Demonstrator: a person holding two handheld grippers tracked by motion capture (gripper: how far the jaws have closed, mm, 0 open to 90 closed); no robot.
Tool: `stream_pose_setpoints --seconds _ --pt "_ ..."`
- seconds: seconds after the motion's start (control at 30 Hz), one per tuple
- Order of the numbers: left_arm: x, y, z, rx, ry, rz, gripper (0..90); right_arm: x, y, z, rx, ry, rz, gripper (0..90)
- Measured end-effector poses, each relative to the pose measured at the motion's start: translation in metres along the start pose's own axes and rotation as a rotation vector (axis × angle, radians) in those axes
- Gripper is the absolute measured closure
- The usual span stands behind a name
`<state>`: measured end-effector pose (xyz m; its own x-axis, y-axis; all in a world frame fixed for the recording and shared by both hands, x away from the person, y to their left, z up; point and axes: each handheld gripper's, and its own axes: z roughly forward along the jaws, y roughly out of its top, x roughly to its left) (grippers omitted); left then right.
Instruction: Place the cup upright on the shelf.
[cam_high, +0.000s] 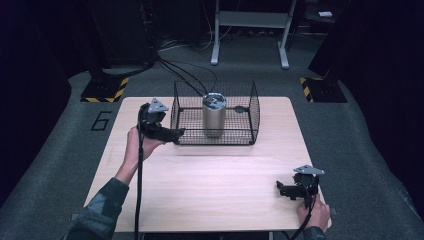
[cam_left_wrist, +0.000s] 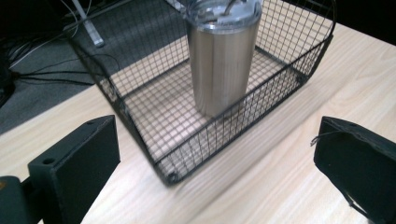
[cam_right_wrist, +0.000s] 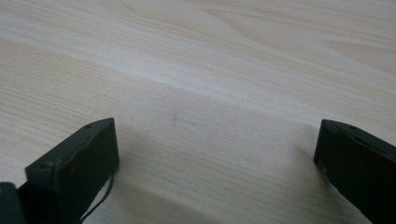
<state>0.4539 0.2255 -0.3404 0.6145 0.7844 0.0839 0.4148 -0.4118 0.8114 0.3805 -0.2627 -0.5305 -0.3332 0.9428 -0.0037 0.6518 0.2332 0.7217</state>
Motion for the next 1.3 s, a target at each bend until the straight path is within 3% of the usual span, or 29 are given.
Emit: stream_pose_setpoints --seconds 0.23,0.27,0.3,0.33,0.43,0.47,0.53,0.7,0.77,0.9,0.93,1.07,1.2,1.3 --pt "0.003 -0.03 -0.017 0.009 0.032 -0.006 0.2 0.0 0.0 0.0 0.0 0.0 0.0 0.0" --pt "0.004 -0.043 -0.021 0.01 0.037 -0.016 0.2 0.0 0.0 0.0 0.0 0.0 0.0 0.0" --pt "0.004 -0.043 -0.021 0.01 0.037 -0.016 0.2 0.0 0.0 0.0 0.0 0.0 0.0 0.0" --pt "0.004 -0.056 -0.024 0.015 0.049 -0.028 0.2 0.0 0.0 0.0 0.0 0.0 0.0 0.0" --pt "0.005 -0.071 -0.026 0.017 0.063 -0.048 0.2 0.0 0.0 0.0 0.0 0.0 0.0 0.0" --pt "0.007 -0.087 -0.028 0.03 0.062 -0.068 0.2 0.0 0.0 0.0 0.0 0.0 0.0 0.0" --pt "0.007 -0.097 -0.028 0.038 0.071 -0.079 0.2 0.0 0.0 0.0 0.0 0.0 0.0 0.0" --pt "0.012 -0.132 -0.028 0.06 0.092 -0.137 0.1 0.0 0.0 0.0 -0.001 -0.001 0.004 0.0" --pt "0.015 -0.155 -0.026 0.083 0.111 -0.167 0.1 0.0 0.0 0.0 0.0 -0.001 0.003 0.0" --pt "0.019 -0.175 -0.024 0.101 0.134 -0.193 0.1 0.0 0.0 0.0 -0.001 -0.001 0.005 0.0" --pt "0.021 -0.188 -0.022 0.112 0.139 -0.214 0.1 0.0 0.0 0.0 0.0 -0.001 0.004 0.0" --pt "0.023 -0.206 -0.019 0.143 0.165 -0.224 0.1 0.0 0.0 0.0 0.002 0.0 0.004 0.0" --pt "0.029 -0.227 -0.013 0.143 0.177 -0.26 0.1 0.0 0.0 0.0 0.003 0.001 0.003 0.0" --pt "0.03 -0.236 -0.008 0.159 0.18 -0.253 0.1 0.0 0.0 0.0 0.003 0.0 0.003 0.0"
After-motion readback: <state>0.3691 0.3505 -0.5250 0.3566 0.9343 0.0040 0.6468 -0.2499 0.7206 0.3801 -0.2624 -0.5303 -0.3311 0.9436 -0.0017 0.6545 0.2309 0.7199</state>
